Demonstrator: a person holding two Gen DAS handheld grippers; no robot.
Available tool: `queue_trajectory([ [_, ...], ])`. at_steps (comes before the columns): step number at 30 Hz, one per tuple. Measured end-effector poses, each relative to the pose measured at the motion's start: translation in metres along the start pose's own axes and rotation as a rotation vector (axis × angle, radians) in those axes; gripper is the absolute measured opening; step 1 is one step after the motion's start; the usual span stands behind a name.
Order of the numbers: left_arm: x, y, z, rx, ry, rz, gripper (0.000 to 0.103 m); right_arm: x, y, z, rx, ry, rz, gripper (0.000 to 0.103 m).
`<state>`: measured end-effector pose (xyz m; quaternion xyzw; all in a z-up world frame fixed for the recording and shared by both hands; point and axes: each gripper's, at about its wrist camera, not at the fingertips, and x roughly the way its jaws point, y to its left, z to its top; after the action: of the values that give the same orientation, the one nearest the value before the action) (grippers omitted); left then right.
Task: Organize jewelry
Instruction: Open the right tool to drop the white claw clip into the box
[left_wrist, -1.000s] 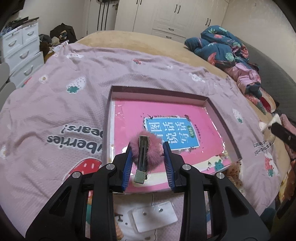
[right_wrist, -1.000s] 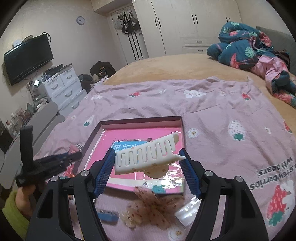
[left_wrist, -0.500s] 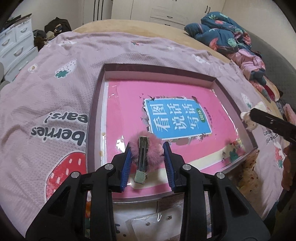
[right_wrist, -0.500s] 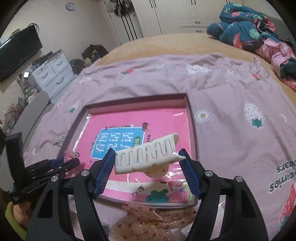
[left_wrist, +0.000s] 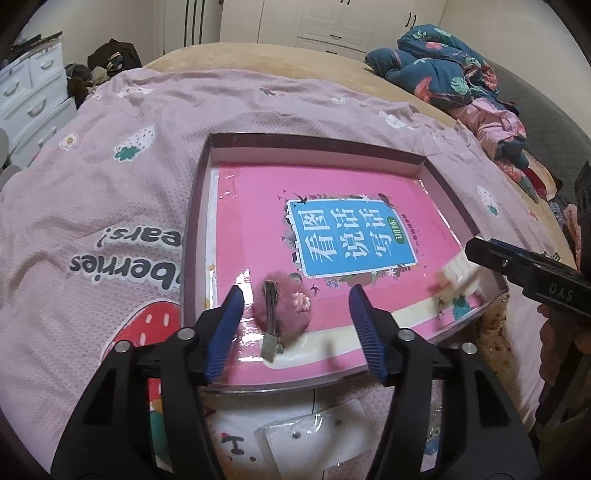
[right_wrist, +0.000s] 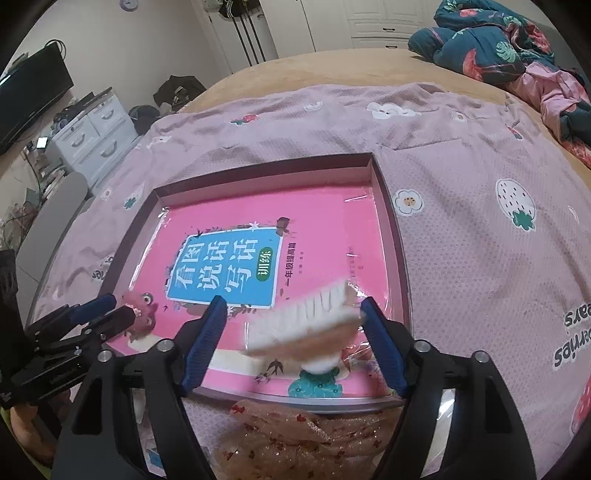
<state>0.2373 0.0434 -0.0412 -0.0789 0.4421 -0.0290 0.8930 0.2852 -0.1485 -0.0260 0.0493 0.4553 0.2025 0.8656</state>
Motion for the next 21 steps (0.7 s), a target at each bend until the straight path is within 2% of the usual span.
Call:
queue_trajectory([
  [6,-0.019,0.008,0.001,-0.017,-0.024,0.019,0.073,-0.029,0.000,-0.002,-0.009,-0.078,-0.008,0.085],
  [9,-0.034,0.012,0.003,-0.028,-0.059,0.054,0.087,-0.048,-0.003,-0.005,-0.001,-0.121,-0.005,0.087],
  [12,-0.053,0.016,0.005,-0.044,-0.096,0.065,0.093,-0.070,-0.002,-0.008,-0.005,-0.173,-0.004,0.092],
  [21,-0.111,0.017,0.004,-0.074,-0.209,0.062,0.094,-0.126,0.006,-0.020,-0.053,-0.285,0.013,0.097],
])
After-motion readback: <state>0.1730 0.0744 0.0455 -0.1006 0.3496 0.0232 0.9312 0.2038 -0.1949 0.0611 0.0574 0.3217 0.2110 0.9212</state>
